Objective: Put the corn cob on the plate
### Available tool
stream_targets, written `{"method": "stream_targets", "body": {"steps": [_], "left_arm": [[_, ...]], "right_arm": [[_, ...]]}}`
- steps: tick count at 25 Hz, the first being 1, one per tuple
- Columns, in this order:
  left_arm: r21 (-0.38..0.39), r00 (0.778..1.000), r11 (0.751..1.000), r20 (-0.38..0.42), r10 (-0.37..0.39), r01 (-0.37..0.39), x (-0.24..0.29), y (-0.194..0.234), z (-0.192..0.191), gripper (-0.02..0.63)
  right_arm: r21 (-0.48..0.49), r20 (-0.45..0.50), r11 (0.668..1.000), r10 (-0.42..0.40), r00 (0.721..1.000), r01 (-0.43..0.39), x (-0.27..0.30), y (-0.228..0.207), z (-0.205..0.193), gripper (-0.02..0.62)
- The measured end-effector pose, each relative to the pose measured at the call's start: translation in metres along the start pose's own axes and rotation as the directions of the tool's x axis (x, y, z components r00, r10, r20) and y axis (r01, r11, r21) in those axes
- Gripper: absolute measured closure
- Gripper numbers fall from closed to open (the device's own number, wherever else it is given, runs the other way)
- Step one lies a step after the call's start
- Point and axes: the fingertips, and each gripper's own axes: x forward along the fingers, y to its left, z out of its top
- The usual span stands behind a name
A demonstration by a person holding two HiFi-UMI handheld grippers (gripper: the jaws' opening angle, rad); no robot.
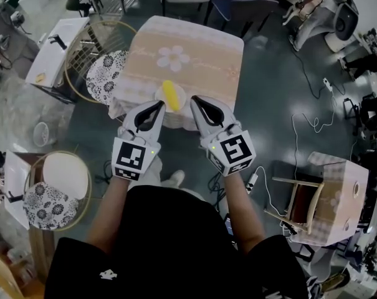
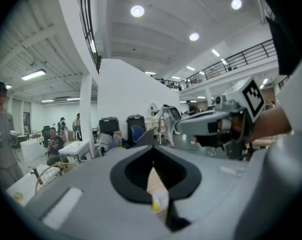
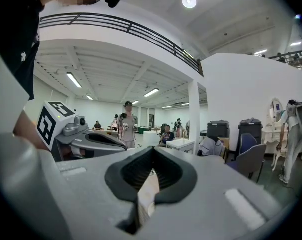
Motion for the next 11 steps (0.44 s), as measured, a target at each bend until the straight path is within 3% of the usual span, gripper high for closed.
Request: {"method": "stream_targets", "body": {"steps": [11], "left_arm": [[0.008,1.000,1.000,-0.008,-0.024,0.024,0.001,-0.012,-0.001,0.601]], "right_arm": [[-0.008,0.002,1.000,0.013,1.000,-0.013,-0.006,0.005,-0.004,0.594]]}}
